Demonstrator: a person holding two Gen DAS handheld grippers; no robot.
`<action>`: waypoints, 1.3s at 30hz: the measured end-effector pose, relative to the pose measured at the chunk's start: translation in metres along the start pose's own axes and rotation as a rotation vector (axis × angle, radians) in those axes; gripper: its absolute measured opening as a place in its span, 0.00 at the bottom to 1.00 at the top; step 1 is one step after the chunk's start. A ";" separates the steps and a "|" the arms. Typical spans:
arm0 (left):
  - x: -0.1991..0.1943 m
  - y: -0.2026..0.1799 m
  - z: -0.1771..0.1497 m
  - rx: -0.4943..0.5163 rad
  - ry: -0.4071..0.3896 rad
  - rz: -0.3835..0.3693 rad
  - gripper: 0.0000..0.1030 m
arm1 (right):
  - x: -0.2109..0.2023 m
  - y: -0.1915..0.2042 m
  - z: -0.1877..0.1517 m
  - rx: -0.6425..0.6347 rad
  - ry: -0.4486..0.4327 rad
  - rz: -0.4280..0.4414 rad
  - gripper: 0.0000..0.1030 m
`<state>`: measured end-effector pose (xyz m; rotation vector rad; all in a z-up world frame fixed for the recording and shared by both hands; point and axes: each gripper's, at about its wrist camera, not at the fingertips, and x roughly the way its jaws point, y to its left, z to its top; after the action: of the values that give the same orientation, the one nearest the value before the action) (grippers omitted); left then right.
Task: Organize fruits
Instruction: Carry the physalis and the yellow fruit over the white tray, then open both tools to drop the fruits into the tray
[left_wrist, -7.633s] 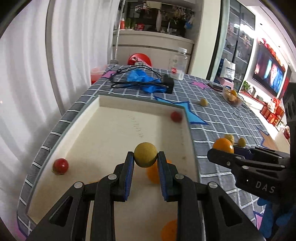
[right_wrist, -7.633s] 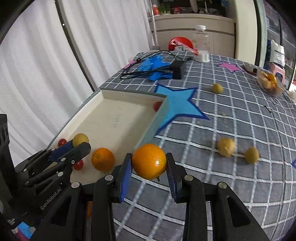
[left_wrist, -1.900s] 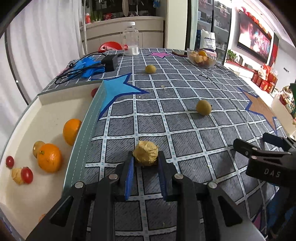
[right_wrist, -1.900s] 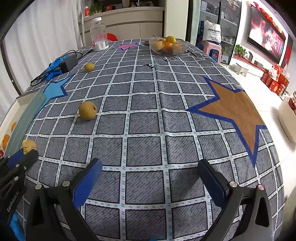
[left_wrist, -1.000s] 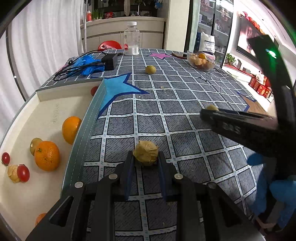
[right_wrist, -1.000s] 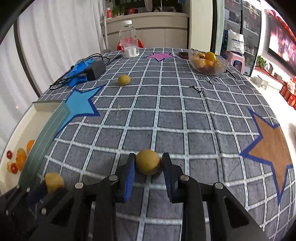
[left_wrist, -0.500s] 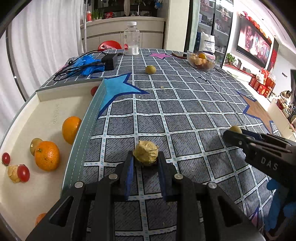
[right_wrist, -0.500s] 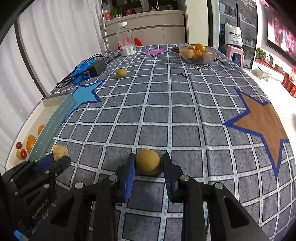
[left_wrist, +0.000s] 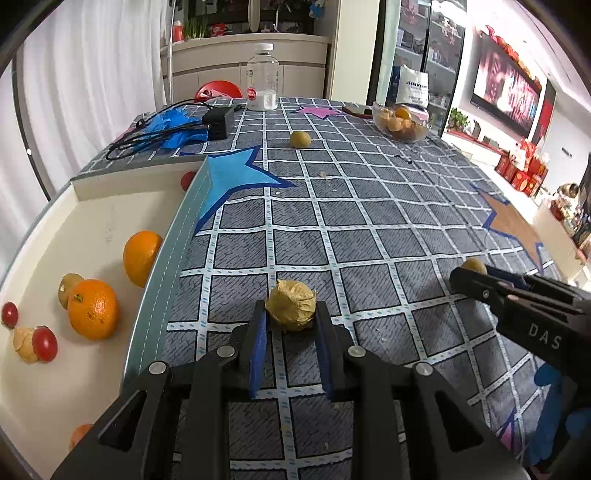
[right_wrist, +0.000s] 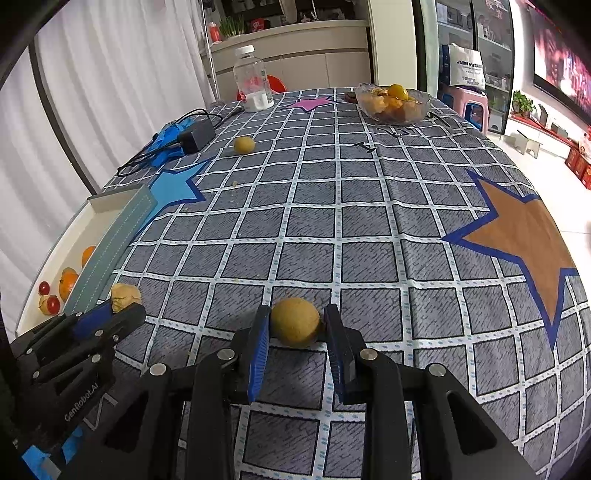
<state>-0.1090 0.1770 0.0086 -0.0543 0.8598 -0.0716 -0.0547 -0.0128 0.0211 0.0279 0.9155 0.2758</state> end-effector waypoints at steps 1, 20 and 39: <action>-0.001 0.000 0.000 -0.001 0.002 -0.005 0.25 | -0.001 0.000 0.000 0.000 0.002 0.003 0.29; -0.070 0.112 0.029 -0.070 -0.097 0.118 0.25 | -0.014 0.099 0.045 -0.131 0.042 0.191 0.29; -0.043 0.177 0.020 -0.151 -0.032 0.153 0.25 | 0.037 0.227 0.069 -0.344 0.127 0.247 0.29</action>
<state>-0.1148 0.3569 0.0406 -0.1301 0.8337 0.1376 -0.0295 0.2221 0.0665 -0.1967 0.9812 0.6678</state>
